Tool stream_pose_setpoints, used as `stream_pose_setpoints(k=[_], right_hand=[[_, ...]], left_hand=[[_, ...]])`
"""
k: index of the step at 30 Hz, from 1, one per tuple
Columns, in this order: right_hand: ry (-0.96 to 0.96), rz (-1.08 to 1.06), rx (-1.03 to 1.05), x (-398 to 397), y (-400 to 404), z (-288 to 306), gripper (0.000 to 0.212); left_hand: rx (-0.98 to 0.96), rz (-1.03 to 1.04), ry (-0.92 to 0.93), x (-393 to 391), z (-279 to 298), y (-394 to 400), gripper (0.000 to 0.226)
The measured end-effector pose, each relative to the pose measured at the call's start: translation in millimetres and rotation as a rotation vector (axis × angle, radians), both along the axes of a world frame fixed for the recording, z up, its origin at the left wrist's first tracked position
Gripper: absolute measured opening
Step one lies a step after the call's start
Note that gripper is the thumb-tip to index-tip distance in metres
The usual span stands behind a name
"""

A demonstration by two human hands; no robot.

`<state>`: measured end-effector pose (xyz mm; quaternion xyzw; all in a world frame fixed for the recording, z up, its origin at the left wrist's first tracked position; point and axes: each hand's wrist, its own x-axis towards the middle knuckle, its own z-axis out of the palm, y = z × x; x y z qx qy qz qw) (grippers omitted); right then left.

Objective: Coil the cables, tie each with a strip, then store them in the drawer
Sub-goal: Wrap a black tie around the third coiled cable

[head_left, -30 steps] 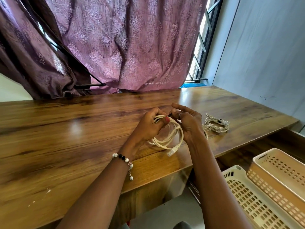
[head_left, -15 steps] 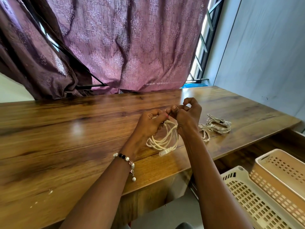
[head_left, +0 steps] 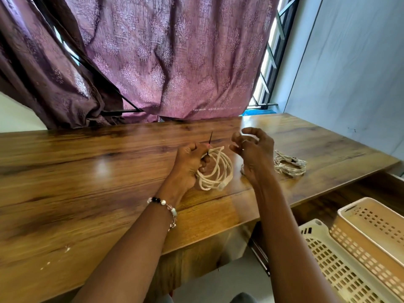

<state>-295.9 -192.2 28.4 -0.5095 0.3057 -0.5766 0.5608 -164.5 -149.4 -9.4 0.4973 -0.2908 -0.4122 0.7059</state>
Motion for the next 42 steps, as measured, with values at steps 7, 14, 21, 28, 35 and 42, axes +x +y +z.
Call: stream_pose_setpoints(k=[7,14,21,28,35,42], right_hand=[[0.153,-0.059,-0.018,-15.5,6.6,-11.9,0.012],[0.255,-0.236,-0.047,-67.8,-2.7,0.2,0.010],[0.465,-0.152,-0.318,-75.3,-1.4,-0.3,0.029],[1.185,0.120,-1.105,-27.0,12.3,-10.8,0.097],[0.939,-0.075,-0.841,-21.2,2.0,-38.3,0.068],[0.367,0.195,-0.359,-31.1,3.9,-27.4,0.031]], left_hand=[[0.111,-0.087,0.072,-0.5,-7.0,8.1,0.027],[0.246,-0.078,-0.111,0.9,-7.8,7.6,0.024],[0.279,-0.121,-0.066,6.4,-10.6,10.9,0.039],[0.193,-0.144,0.166,8.3,-6.3,13.4,0.023],[-0.018,-0.364,0.350,18.2,6.5,18.0,0.031],[-0.183,0.026,-0.418,25.0,7.7,18.0,0.010]])
